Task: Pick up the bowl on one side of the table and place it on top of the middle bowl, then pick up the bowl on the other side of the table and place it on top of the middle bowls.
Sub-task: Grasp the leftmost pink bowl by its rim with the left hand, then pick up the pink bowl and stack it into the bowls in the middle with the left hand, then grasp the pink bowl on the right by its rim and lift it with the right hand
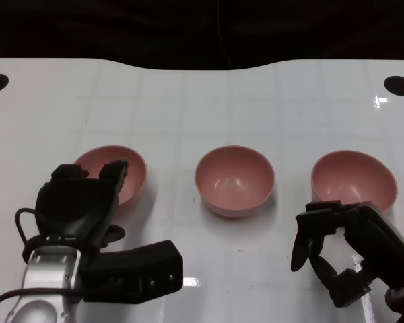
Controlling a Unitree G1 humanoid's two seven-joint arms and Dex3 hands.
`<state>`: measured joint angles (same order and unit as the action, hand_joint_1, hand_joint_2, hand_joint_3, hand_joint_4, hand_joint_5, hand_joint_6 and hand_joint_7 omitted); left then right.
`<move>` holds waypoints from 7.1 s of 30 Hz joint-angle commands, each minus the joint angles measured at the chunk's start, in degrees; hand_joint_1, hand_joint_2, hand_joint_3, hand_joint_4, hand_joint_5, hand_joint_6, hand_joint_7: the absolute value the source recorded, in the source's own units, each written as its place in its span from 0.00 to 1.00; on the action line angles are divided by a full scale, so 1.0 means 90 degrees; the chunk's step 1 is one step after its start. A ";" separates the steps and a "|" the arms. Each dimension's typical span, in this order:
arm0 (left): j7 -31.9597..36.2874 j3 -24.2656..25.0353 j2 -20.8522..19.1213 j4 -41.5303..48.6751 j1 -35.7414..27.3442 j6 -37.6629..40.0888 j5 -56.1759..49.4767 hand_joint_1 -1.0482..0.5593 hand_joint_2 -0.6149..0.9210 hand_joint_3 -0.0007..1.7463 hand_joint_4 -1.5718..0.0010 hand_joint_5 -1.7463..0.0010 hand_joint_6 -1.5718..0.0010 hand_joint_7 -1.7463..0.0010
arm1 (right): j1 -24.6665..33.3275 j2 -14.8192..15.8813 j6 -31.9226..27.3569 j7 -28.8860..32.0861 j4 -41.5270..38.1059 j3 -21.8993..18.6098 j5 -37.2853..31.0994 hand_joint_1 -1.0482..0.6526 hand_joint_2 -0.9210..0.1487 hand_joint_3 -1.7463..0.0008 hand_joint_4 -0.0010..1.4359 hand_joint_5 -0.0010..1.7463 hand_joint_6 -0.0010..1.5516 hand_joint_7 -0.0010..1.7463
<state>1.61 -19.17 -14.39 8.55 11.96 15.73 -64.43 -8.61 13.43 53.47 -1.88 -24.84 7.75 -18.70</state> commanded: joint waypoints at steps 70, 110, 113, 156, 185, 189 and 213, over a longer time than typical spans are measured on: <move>0.1508 -0.1400 0.0435 0.2023 0.2740 -0.2830 0.1175 0.45 0.87 0.27 0.42 0.00 0.40 0.47 | 0.0012 0.0065 0.0021 0.0038 0.0016 0.0080 0.0024 0.80 0.88 0.03 0.71 0.99 0.67 0.67; 0.0572 -0.1815 0.0728 0.2690 0.2844 -0.2809 0.1615 0.44 1.00 0.10 0.50 0.09 0.46 0.52 | 0.0009 0.0051 0.0073 -0.0013 0.0048 0.0133 0.0132 0.81 0.88 0.00 0.74 0.94 0.68 0.68; -0.0279 -0.1854 0.0669 0.2695 0.2874 -0.2636 0.1778 0.35 1.00 0.22 0.75 0.67 0.75 0.88 | 0.0016 0.0057 0.0025 -0.0003 0.0063 0.0121 0.0102 0.79 0.89 0.00 0.73 0.93 0.67 0.68; 0.0431 0.0272 -0.0906 -0.0995 0.0012 -0.3729 0.2756 0.22 1.00 0.30 0.96 0.57 0.81 0.94 | 0.0028 0.0051 -0.0053 0.0069 0.0095 0.0098 0.0028 0.81 0.88 0.02 0.72 0.97 0.67 0.69; 0.1347 0.1008 -0.0708 -0.0692 -0.1151 -0.5276 0.3390 0.42 1.00 0.14 0.76 0.49 0.64 0.89 | 0.0029 0.0073 -0.0084 0.0053 0.0124 0.0100 0.0041 0.80 0.89 0.01 0.71 0.99 0.67 0.69; 0.1344 0.1011 -0.0705 -0.0691 -0.1151 -0.5279 0.3388 0.42 1.00 0.14 0.75 0.49 0.63 0.89 | 0.0029 0.0073 -0.0084 0.0053 0.0124 0.0100 0.0041 0.80 0.89 0.01 0.71 0.99 0.67 0.69; 0.0791 0.1462 0.0044 0.0409 -0.2619 -0.7272 0.6764 0.65 0.62 0.88 0.39 0.00 0.44 0.11 | -0.0008 0.0118 -0.0143 0.0178 0.0232 -0.0067 0.0022 0.79 0.88 0.01 0.70 0.98 0.66 0.68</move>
<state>10.02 -6.74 -14.18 11.85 -12.39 -48.14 -4.78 -8.83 13.39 52.65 -1.02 -23.38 8.29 -18.81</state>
